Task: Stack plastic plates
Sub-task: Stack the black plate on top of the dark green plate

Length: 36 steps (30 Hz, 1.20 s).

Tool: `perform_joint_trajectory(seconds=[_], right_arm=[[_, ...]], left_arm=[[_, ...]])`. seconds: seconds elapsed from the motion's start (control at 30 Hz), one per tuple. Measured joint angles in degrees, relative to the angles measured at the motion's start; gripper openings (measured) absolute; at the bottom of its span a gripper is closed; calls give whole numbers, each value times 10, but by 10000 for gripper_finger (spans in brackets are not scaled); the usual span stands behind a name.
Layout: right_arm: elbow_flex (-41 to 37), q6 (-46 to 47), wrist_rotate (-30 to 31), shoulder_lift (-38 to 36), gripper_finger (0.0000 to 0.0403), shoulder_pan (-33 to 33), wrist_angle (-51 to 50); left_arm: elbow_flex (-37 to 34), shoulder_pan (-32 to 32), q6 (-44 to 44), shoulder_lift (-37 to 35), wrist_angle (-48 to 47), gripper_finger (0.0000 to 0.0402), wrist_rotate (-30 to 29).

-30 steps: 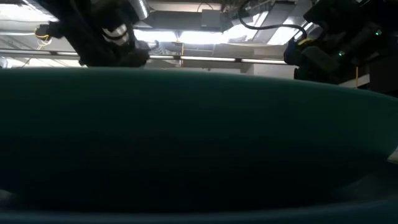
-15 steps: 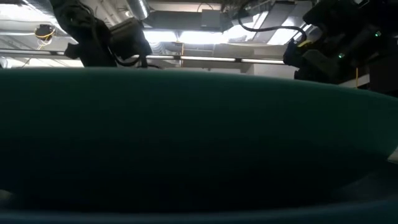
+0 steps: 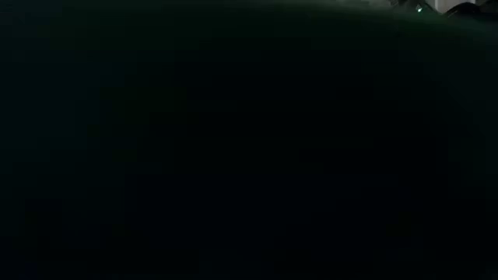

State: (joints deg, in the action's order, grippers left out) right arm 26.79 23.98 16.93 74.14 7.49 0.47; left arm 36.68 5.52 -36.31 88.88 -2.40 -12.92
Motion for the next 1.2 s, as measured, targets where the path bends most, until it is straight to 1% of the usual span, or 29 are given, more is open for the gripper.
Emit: perform_joint_trajectory(seconds=[0.1,0.33,0.47,0.6,0.77,0.93,1.07,1.2], right_arm=[[0,0,0,0,115,0,0],[0,2,0,0,115,0,0],[0,4,-11,0,115,0,0],[0,4,-11,0,115,0,2],[0,6,-11,0,115,0,3],[0,13,-11,0,115,0,3],[0,13,-10,0,115,0,3],[0,13,-8,0,115,0,6]], left_arm=[[1,0,0,0,9,11,-21],[0,2,26,-5,42,8,-57],[0,4,45,-37,42,7,-75],[0,5,61,-82,39,7,-75],[0,5,68,-140,39,7,-59],[0,-11,67,-183,41,6,-15],[0,-47,68,-190,56,6,18],[1,-99,66,-179,101,9,35]])
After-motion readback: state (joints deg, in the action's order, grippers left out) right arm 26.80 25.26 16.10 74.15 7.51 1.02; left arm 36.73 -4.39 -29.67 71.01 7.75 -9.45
